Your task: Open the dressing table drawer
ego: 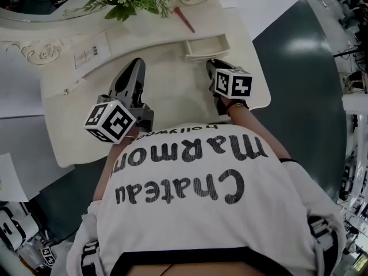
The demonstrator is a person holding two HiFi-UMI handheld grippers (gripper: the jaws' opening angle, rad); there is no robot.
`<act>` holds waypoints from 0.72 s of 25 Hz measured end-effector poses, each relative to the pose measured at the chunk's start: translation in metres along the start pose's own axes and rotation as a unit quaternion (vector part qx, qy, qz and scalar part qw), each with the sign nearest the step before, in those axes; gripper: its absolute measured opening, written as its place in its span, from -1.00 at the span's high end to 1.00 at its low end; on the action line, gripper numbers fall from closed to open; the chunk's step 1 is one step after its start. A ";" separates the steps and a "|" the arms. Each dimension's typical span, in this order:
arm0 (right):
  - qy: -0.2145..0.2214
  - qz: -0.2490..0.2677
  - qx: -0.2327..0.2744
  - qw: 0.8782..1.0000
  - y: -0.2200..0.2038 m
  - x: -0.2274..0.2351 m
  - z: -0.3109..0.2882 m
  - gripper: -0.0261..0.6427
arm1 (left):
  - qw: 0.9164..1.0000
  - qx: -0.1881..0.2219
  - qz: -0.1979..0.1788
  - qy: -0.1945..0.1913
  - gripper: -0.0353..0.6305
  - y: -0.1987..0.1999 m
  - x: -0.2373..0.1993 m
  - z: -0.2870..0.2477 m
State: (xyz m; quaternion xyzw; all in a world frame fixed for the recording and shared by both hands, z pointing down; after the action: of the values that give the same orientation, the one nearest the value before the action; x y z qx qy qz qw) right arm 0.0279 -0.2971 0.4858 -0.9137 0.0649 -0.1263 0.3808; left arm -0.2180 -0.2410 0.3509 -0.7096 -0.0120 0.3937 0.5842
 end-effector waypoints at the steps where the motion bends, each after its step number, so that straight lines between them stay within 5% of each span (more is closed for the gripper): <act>1: 0.001 -0.001 0.002 1.000 0.000 0.000 0.001 0.61 | 1.000 -0.002 0.000 0.000 0.83 -0.001 0.001 -0.001; 12: 0.053 0.031 0.021 0.998 -0.002 0.002 0.003 0.56 | 0.999 0.012 -0.017 0.046 0.83 -0.015 0.033 0.013; 15: 0.089 -0.011 0.011 0.996 -0.005 0.008 0.009 0.31 | 0.997 0.021 -0.010 0.069 0.83 -0.027 0.048 0.021; 18: 0.129 -0.063 -0.004 0.990 -0.004 0.018 0.022 0.27 | 0.996 0.029 -0.001 0.080 0.83 -0.041 0.068 0.020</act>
State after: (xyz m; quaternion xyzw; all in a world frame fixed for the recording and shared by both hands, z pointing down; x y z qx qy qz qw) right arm 0.0519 -0.2829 0.4769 -0.8938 0.0565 -0.2662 0.3565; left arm -0.1641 -0.1787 0.3479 -0.7218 0.0457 0.3350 0.6039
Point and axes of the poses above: the fingertips, and each gripper's own axes: z backward along the fingers, x to its right, y out of its top, the point moved 4 cm from there along z, backward along the fingers, and after that the axes turned 8 degrees about -y, right-handed, at the moved point
